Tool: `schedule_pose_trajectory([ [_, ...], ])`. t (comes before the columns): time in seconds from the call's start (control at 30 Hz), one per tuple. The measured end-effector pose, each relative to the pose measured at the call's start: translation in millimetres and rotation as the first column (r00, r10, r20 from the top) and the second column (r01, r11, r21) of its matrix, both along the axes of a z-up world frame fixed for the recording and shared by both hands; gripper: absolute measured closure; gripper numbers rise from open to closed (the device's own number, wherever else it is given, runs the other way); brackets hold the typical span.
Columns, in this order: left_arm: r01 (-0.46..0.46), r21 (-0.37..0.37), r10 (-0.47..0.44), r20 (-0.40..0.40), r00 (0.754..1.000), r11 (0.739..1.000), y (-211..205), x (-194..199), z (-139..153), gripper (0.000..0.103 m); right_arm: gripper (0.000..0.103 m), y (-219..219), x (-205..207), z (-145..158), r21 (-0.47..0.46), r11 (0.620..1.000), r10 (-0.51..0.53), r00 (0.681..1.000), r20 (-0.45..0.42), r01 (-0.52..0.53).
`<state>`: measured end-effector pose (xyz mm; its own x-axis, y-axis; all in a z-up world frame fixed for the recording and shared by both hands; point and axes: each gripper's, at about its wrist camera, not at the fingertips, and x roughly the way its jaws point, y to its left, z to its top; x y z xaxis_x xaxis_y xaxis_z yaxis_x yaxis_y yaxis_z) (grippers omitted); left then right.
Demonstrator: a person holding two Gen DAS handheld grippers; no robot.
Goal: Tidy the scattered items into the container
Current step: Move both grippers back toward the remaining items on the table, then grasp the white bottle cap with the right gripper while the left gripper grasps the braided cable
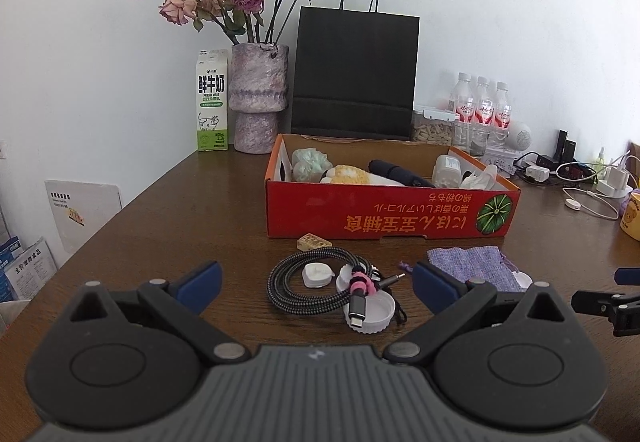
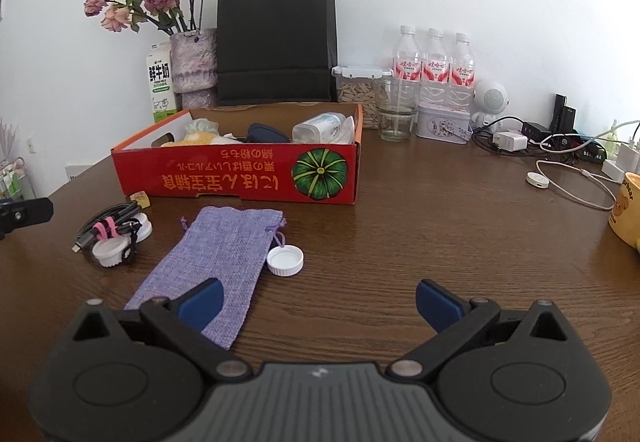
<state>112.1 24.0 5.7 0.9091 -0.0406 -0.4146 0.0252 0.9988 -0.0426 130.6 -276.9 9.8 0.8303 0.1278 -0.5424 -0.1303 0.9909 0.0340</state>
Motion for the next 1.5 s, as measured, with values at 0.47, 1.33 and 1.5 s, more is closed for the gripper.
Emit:
schedule_pose_trajectory([
  [0.47, -0.022, -0.015, 0.021, -0.06, 0.998, 1.0, 3, 12, -13, 0.0, 0.025, 0, 44, -15, -0.07, 0.996, 0.048, 0.996, -0.069, -0.053],
  [1.33, 0.035, 0.017, -0.031, -0.185, 0.982, 0.999, -14, 64, -21, 0.0, 0.076, 33, 88, -24, -0.035, 0.977, 0.208, 0.975, -0.084, -0.211],
  [1.5, 0.057, 0.048, -0.043, -0.252, 0.967, 0.997, -14, 88, -29, 0.0, 0.076, 36, 81, -26, -0.064, 0.977, 0.202, 0.978, -0.058, -0.206],
])
